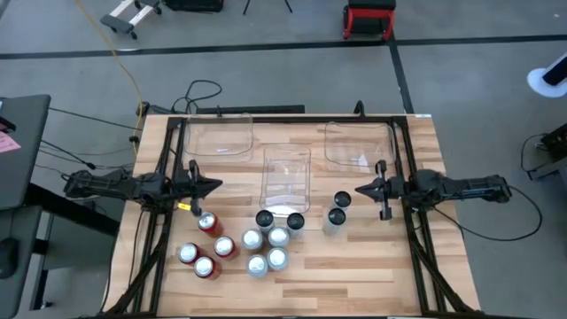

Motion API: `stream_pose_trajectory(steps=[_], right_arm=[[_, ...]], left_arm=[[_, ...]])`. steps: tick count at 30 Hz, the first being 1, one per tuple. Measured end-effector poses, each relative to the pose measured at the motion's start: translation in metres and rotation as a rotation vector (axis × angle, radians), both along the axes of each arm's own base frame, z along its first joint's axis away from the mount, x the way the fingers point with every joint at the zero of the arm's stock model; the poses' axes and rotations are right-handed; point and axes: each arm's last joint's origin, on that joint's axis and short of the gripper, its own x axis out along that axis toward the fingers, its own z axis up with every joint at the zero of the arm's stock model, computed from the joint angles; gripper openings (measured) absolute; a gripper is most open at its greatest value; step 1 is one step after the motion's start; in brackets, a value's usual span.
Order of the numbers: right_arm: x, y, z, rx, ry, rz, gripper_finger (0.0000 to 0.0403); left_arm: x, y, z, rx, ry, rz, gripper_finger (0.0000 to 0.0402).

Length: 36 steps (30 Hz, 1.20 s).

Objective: Sort soda cans
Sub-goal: Put the top black and white soda can in the right transparent bin

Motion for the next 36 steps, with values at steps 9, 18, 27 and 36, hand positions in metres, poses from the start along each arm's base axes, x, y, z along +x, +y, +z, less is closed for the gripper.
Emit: stream_pose_trajectory(steps=[9,18,27,36], right_arm=[[-0.003,-0.009,0.015,0.247,-0.181,-0.136,0.0027],[-0.007,-0.021,0.026,0.292,-0.285,-0.292,0.0027],[-0.015,-0.018,0.066,0.370,-0.308,-0.201,0.0027],[0.008,-0.014,0.113,0.182,-0.068,-0.182,0.0027]], left_arm=[[-0.004,0.003,0.019,0.105,-0.154,0.108,0.0004],[-0.007,0.008,0.022,0.107,-0.163,0.296,0.0004],[-0.011,0.004,0.038,0.267,-0.307,0.170,0.0012],[-0.012,0.004,0.040,0.316,-0.303,0.203,0.0012]])
